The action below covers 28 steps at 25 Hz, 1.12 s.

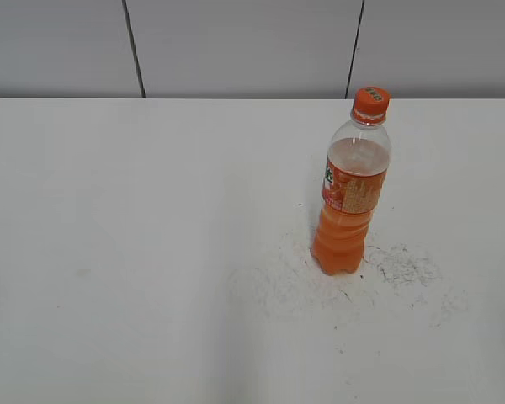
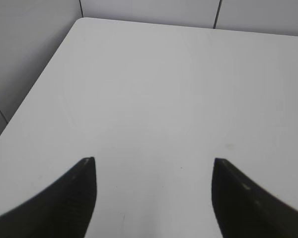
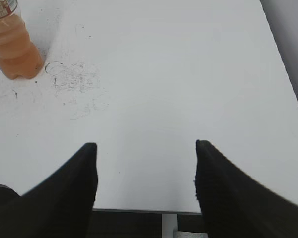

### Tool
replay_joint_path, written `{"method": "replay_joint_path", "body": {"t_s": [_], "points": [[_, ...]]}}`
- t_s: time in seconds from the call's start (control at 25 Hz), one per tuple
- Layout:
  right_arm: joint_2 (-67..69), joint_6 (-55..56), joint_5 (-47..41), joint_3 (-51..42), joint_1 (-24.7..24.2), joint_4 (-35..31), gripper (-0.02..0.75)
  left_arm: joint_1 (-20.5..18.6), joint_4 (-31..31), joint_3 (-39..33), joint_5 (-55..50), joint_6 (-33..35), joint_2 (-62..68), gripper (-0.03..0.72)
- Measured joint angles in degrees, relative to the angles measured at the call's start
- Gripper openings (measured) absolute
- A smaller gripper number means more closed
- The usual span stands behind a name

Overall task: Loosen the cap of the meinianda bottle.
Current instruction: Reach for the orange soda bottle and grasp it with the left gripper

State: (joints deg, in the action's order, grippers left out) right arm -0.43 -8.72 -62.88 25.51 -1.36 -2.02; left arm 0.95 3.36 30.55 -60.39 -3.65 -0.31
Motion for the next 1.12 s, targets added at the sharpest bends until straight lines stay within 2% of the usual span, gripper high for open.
{"method": "replay_joint_path", "body": {"t_s": [0.4, 0.72, 0.88, 1.12], "points": [[0.00, 0.00, 0.00, 0.00, 0.00, 0.00, 0.459, 0.00, 0.00, 0.36, -0.05, 0.00, 0.63, 0.559], [0.00, 0.00, 0.00, 0.00, 0.00, 0.00, 0.459, 0.00, -0.05, 5.00, 3.01, 0.00, 16.78, 0.559], [0.00, 0.00, 0.00, 0.00, 0.00, 0.00, 0.459, 0.00, -0.78, 5.00, 12.86, 0.83, 24.87, 0.559], [0.00, 0.00, 0.00, 0.00, 0.00, 0.00, 0.459, 1.83, -1.33, 5.00, 37.45, 2.32, 35.99, 0.559]]}}
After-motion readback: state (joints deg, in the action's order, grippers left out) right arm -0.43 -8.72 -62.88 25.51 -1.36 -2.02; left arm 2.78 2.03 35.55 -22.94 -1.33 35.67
